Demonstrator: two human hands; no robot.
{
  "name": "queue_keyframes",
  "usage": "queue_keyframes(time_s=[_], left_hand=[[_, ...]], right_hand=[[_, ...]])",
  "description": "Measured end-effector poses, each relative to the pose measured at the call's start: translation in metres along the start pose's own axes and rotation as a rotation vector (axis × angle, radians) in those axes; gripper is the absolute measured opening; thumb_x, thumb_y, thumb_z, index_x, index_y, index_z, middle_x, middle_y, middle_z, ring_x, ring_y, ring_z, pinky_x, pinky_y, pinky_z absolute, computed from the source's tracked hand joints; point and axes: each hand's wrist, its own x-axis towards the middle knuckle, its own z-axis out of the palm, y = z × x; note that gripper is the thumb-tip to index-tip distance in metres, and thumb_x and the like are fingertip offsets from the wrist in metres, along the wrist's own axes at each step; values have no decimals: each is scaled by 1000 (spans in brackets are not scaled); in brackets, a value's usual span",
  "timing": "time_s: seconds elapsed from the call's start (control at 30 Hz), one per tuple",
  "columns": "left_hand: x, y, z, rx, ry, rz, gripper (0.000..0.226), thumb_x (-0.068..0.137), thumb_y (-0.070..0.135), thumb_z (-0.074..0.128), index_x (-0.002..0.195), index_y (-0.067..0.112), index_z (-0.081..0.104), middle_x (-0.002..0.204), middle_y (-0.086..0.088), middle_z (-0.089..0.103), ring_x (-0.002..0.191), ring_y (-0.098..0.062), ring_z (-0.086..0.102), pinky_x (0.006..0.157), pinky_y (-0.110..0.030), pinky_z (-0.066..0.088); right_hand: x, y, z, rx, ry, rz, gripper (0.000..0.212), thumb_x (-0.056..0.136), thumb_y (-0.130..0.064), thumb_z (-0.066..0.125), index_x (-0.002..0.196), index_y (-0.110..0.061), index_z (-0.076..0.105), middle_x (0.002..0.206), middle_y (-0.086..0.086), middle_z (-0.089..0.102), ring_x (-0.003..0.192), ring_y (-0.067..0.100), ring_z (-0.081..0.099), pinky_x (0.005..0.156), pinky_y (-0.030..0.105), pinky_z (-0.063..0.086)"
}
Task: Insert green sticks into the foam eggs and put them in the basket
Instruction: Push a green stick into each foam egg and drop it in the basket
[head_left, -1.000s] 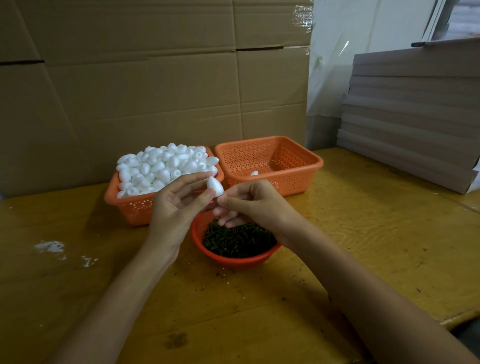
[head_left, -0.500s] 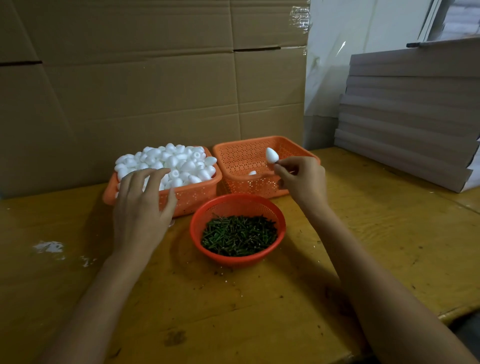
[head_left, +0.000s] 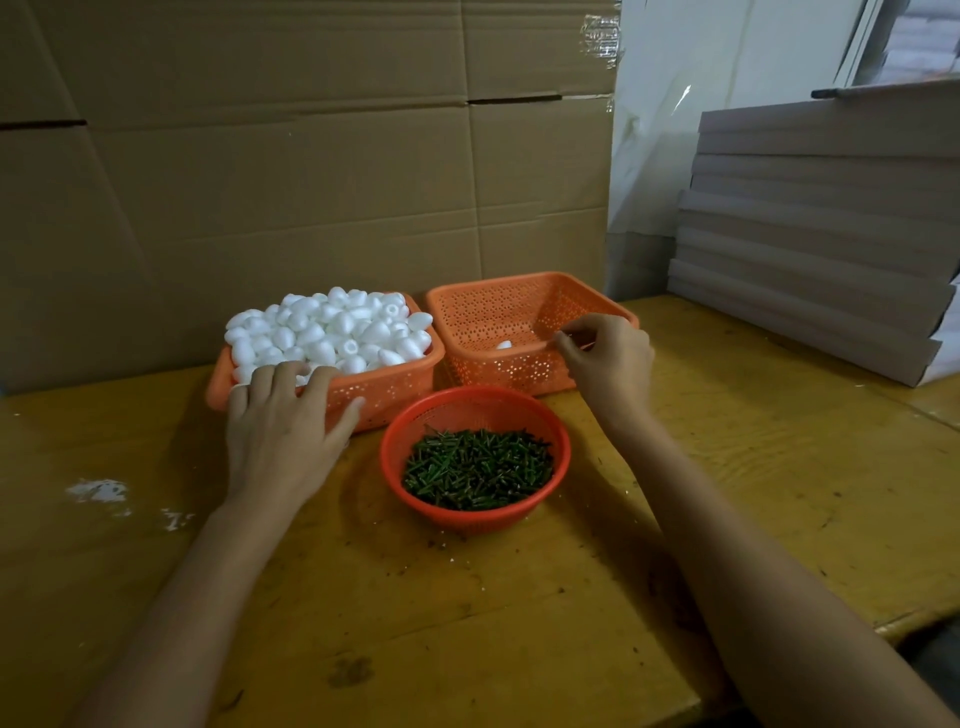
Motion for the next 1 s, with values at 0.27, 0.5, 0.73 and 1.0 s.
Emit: queue_keyframes(time_s=[0.27,0.5,0.73,1.0], left_hand=[[2,5,-4,57,-45,-36,47,102,47,60,112,3,73,113,-19,73,110,-40,59,92,-53,46],[3,8,-8,-17,-33,-104,41,101,42,62,95,3,72,99,-16,75,105,-38,54,84,-52,48],[5,6,-8,-28,-26,-94,43,101,46,62,93,6,72,102,-14,75,111,-35,55,89,-50,48],[4,2,-2,-73,11,-52,42,99,36,69,118,-1,73,136,-20,67,127,-40,60,102,-57,48]], right_hand=[[-7,-16,-7,77,53,-52,12,97,-28,74,100,-20,81,83,-12,75,67,-2,67,67,14,55],[-13,-25,-14,209,32,-44,15,96,-26,75,102,-13,80,87,-5,76,73,9,73,71,38,65],[-14,-27,-13,237,18,-24,13,96,-25,75,100,-14,80,85,-7,75,71,7,72,67,37,65],[-14,-27,-14,237,2,-20,10,96,-26,76,97,-17,80,80,-11,74,66,8,72,65,40,65]])
